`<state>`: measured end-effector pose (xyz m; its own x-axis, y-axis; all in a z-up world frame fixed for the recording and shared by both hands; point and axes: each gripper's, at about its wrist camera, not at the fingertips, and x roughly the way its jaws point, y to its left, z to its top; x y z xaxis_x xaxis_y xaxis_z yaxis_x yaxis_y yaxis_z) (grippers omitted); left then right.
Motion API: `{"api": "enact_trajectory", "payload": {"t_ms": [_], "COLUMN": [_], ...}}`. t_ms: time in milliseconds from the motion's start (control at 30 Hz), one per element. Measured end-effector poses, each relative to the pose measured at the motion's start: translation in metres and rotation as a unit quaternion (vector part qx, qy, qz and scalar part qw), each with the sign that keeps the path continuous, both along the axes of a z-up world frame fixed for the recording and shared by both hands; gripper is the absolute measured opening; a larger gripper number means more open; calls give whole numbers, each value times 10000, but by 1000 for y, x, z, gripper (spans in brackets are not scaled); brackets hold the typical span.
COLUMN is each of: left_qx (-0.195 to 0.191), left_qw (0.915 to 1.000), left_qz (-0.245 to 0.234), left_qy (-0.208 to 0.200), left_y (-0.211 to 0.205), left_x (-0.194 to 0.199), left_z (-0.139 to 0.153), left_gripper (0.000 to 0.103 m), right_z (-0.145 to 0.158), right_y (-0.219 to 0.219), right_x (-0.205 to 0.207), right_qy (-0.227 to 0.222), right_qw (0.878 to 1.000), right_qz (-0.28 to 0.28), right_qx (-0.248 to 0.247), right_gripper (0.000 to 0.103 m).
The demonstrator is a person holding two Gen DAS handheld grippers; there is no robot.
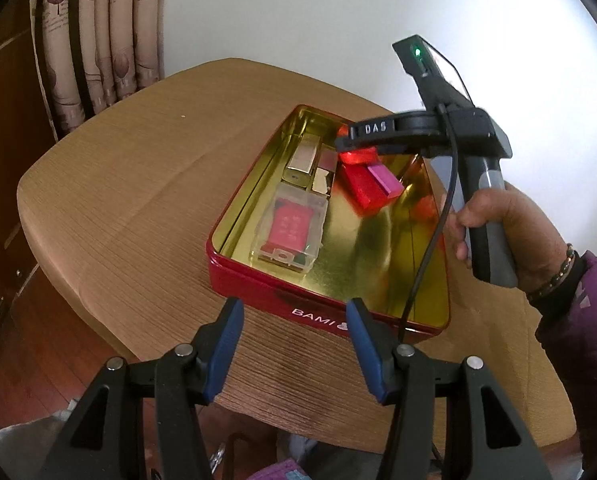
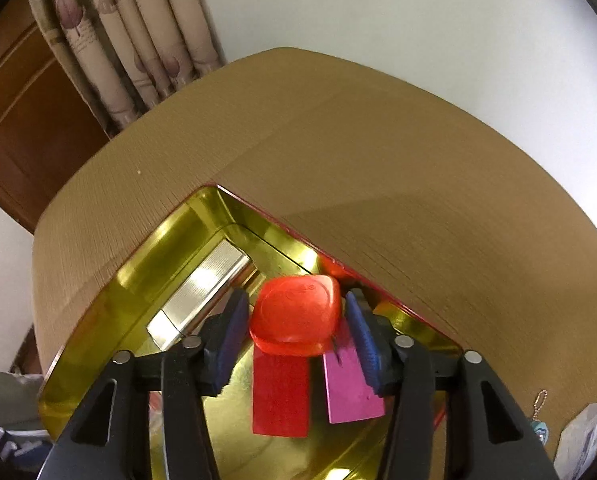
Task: Organize rigid objects
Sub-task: 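Carry the red tape measure into the tin and open the right gripper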
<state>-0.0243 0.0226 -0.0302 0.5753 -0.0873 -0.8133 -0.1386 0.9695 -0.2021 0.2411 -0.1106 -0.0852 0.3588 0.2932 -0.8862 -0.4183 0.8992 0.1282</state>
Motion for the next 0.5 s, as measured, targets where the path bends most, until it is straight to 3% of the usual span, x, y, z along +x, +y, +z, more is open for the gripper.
{"api": "enact_trajectory", "payload": {"t_ms": [133, 300, 367, 500], "left_qx": [127, 401, 488, 687], "left_qw": [9999, 9991, 9986, 9970], "left_qz": [2, -38, -84, -191], "left_qy": [-16, -150, -193, -284], "left_y": [-5, -16, -21, -31], "left_x": [1, -3, -5, -10], "left_z": [-1, 3, 4, 6], "left_gripper": [55, 55, 55, 55], "right_z": [16, 48, 54, 50], "right_y": [-10, -52, -80, -145], "right_x": [-11, -53, -81, -135], "right_qy": [-234, -781, -1075, -1360], "right_qw": [9993, 9935, 9903, 9837], "right_qz": [-122, -373, -589, -1129], "right_qx": [261, 738, 654, 344], "right_gripper": [51, 53, 58, 59]}}
